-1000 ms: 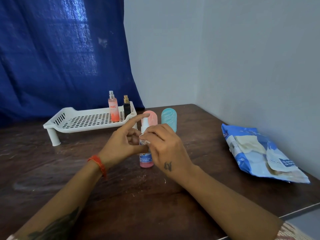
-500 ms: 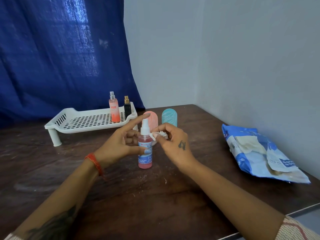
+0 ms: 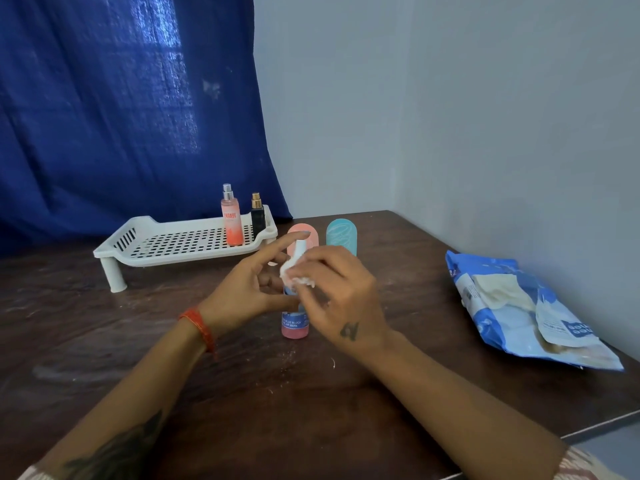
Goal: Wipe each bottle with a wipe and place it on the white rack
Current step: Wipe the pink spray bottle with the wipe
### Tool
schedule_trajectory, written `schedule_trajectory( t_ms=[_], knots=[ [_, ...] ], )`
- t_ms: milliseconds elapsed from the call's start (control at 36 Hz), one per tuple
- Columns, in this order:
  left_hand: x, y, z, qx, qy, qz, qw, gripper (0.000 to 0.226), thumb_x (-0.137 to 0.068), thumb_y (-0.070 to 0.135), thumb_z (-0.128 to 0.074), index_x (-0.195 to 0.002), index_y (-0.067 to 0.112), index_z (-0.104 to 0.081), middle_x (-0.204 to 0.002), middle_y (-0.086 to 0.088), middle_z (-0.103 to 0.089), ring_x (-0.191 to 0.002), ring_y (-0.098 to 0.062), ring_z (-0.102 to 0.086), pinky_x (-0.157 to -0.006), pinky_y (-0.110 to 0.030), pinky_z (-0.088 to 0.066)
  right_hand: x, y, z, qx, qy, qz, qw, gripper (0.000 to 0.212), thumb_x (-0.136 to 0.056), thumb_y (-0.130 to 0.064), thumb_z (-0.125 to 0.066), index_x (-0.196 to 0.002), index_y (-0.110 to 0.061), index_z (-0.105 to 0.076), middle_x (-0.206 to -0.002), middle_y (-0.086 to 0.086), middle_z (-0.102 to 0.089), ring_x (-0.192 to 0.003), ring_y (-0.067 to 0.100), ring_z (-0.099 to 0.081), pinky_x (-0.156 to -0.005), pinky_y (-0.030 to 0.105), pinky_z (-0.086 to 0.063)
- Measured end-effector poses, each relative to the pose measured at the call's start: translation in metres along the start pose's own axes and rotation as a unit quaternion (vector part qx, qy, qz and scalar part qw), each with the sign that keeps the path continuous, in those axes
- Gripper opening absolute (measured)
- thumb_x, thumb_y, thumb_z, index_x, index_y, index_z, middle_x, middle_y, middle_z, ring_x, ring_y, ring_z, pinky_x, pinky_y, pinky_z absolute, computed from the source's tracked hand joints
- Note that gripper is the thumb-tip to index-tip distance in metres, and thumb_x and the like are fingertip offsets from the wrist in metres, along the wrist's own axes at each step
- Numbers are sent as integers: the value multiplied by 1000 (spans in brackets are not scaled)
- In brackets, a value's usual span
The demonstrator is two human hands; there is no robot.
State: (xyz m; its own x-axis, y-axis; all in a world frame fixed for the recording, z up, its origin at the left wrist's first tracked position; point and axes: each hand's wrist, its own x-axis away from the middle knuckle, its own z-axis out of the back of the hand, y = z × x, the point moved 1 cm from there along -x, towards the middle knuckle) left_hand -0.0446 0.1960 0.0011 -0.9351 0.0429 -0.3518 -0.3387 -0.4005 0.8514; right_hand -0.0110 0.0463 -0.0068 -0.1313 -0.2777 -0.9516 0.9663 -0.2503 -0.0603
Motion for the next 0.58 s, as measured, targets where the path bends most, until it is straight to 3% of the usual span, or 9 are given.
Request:
schedule_trajectory(
  t_ms=[139,333,417,500,583],
  knots=[
    [-1,-1,-2,-14,13,-11,1000,88,-70,-10,-73,-138,34,-39,-119,-12,-56,-101,-29,-64,-81,-31,-57,2,2,-10,73,-94,34,992,15,-73,-3,-72,-89,-5,-72,-92,10,-68,-88,23,-61,-80,32,-51],
    [-1,1,1,-18,26,-3,999,86,-70,-8,-75,-136,35,-41,-106,-16,-56,-85,-23,-68,-78,-31,-58,1,5,1,58,-90,10,994,13,-76,-8,-57,-81,-5,-69,-85,8,-67,-82,20,-61,-75,23,-45],
    [-1,0,2,-14,25,4,1000,84,-70,-7,-75,-135,36,-42,-100,-13,-58,-86,-19,-69,-80,-32,-58,5,10,3,39,-78,-44,995,25,-81,-19,-48,-82,-6,-69,-85,6,-68,-82,13,-61,-75,17,-47],
    [0,0,3,-13,21,7,1000,83,-71,-6,-74,-133,39,-41,-98,-9,-58,-88,-17,-69,-81,-32,-57,8,16,-1,1,-69,-129,989,10,-82,-11,-58,-83,-7,-67,-85,3,-67,-84,4,-55,-76,1,-40],
    [0,-1,5,-8,16,10,1000,83,-71,-5,-74,-133,40,-41,-99,-9,-58,-91,-19,-68,-82,-33,-57,7,23,-6,-29,-65,-186,980,5,-81,-5,-66,-84,-8,-67,-85,3,-67,-76,-2,-51,-72,-2,-39]
  ],
)
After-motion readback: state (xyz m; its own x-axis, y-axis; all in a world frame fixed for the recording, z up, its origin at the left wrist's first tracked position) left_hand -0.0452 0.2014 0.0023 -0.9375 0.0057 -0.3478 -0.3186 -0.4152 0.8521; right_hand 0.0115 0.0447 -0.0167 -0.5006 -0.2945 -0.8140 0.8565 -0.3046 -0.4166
